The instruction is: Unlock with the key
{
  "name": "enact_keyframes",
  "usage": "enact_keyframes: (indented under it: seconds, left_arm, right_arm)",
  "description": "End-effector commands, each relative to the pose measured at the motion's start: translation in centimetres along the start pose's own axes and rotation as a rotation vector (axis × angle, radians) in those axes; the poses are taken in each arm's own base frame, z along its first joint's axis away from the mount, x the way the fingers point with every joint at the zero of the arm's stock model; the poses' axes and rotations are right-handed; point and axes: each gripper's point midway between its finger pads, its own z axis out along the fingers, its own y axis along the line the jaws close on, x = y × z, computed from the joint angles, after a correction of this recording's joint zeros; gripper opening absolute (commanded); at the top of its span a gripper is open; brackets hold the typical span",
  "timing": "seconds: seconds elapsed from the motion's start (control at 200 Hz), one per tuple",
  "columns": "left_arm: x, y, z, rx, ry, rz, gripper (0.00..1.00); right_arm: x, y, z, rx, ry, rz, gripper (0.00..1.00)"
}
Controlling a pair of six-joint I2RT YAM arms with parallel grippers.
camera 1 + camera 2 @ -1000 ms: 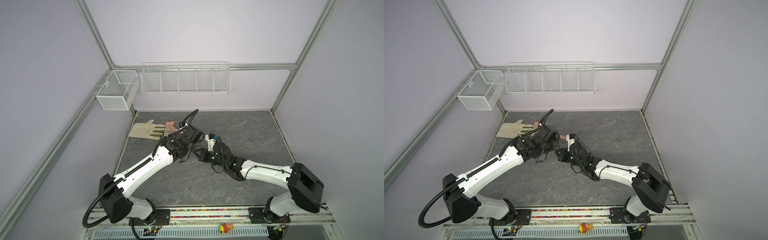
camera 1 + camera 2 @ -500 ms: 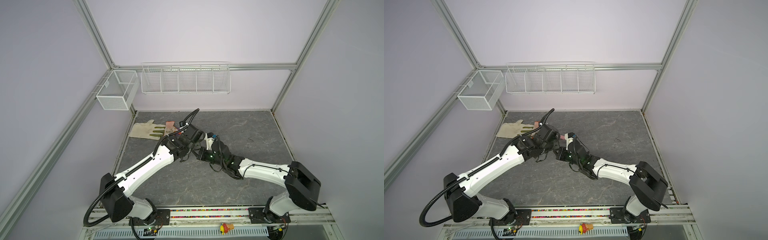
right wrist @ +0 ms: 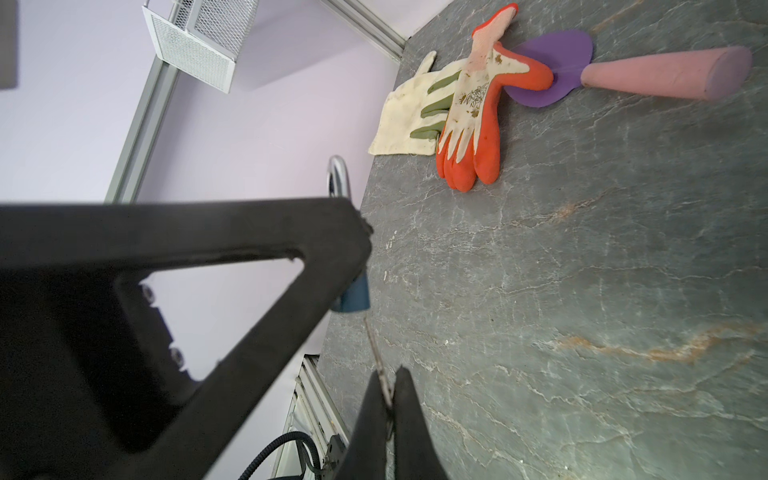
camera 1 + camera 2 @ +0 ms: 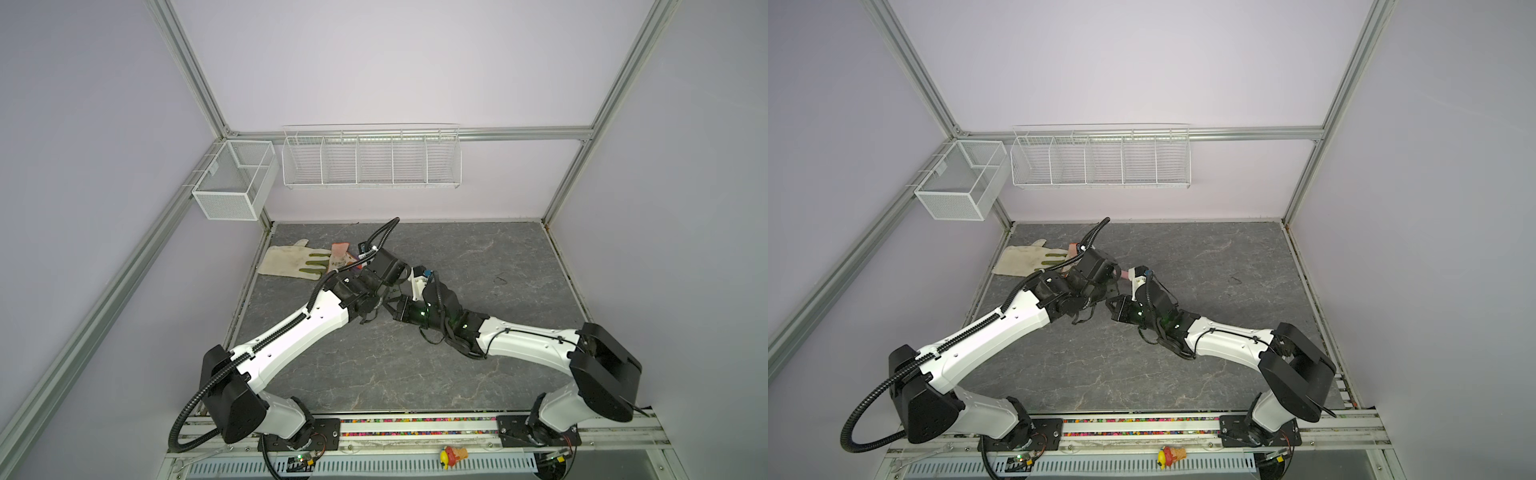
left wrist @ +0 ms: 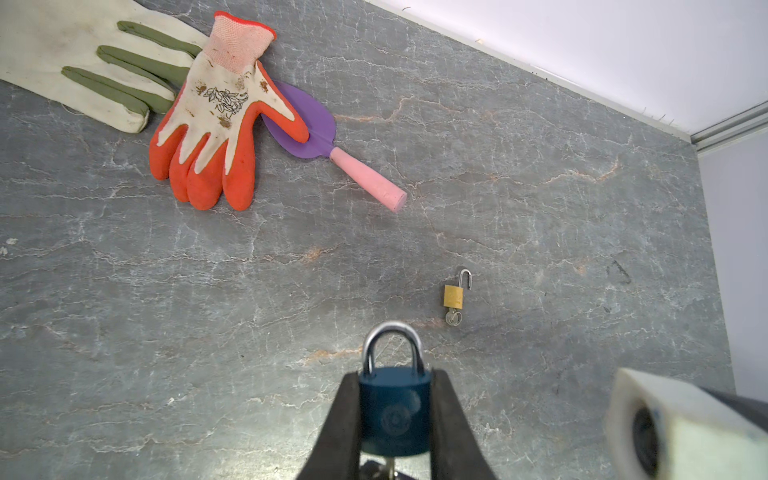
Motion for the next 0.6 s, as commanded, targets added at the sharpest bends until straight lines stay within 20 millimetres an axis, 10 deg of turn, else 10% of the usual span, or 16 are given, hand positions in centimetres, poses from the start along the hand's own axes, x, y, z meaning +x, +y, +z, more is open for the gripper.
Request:
enact_keyframes:
  seconds: [0.0,0.595]
  left_arm:
    - [0.6,0.2,0.3,-0.014,0.01,0.01,0.0]
    - [1.1,0.2,0.8,-0.016,0.028,0.025,0.0]
  right_arm:
    - [-1.0,1.3,-0.3,-0.033,-0.025,0.004,0.06]
    - [-2.0,1.5,-0.8,-0.053,-0.039,0.012,0.06]
